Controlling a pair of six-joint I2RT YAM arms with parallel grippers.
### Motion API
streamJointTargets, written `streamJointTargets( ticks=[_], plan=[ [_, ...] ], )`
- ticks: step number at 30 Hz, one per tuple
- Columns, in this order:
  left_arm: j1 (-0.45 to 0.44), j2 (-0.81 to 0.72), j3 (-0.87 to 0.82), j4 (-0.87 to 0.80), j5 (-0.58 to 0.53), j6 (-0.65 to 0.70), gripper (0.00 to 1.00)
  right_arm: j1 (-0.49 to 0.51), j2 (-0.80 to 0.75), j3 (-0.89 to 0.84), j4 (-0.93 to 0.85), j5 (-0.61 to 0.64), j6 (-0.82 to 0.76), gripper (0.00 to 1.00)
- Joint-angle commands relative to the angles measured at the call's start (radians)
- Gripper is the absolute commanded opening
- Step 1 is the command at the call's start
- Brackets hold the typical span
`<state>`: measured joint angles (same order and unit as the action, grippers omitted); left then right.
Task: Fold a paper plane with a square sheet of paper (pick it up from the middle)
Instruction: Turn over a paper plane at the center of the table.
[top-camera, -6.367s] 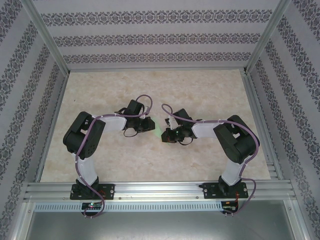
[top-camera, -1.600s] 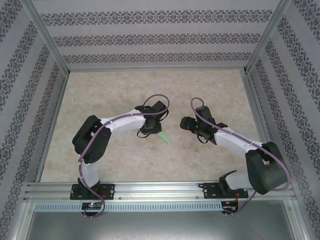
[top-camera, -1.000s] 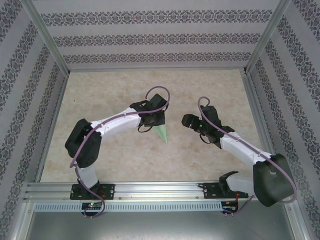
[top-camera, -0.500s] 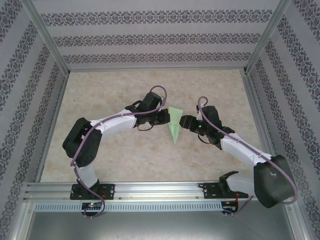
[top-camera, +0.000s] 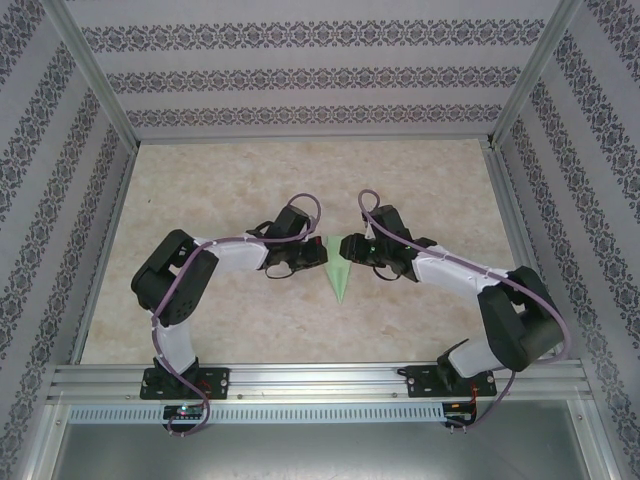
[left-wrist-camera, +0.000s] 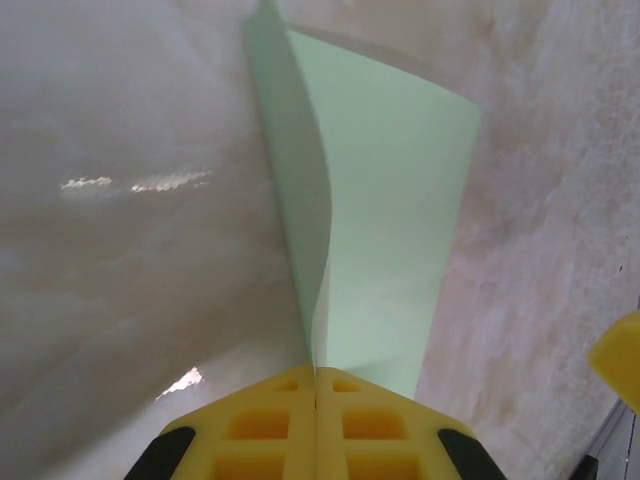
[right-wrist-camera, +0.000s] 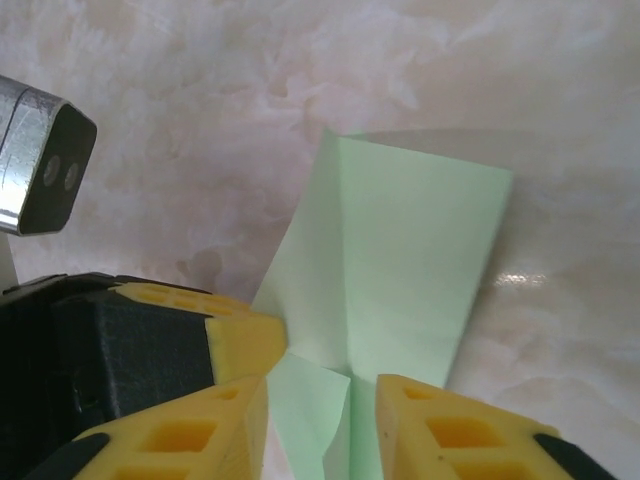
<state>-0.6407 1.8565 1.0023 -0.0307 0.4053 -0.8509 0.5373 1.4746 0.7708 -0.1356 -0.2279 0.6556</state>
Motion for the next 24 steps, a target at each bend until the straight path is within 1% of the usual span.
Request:
streamJointTargets(
  ticks=[1, 7, 10, 14, 19, 22, 24],
  plan=[
    [0.017, -0.014, -0.035, 0.069, -0.029, -0.025, 0.0, 0.027, 0.033, 0.054, -0.027, 0.032, -0.007, 0.3],
    [0.024, -0.067, -0.091, 0.105, -0.051, -0.016, 0.0, 0.057, 0.047, 0.076, -0.052, 0.073, -0.013, 0.29],
    [0.025, -0.081, -0.103, 0.093, -0.072, -0.005, 0.0, 0.059, 0.032, 0.074, -0.053, 0.089, -0.015, 0.33],
    [0.027, -0.068, -0.098, 0.082, -0.065, 0.0, 0.0, 0.074, 0.051, 0.096, -0.08, 0.091, -0.029, 0.35],
    [0.027, -0.059, -0.094, 0.074, -0.063, -0.001, 0.0, 0.115, 0.074, 0.112, -0.089, 0.103, -0.043, 0.35],
    [0.026, -0.055, -0.091, 0.054, -0.072, 0.004, 0.0, 0.122, 0.097, 0.12, -0.103, 0.112, -0.047, 0.35],
    [0.027, -0.05, -0.088, 0.046, -0.075, 0.004, 0.0, 0.126, 0.113, 0.126, -0.107, 0.109, -0.051, 0.37]
  ],
)
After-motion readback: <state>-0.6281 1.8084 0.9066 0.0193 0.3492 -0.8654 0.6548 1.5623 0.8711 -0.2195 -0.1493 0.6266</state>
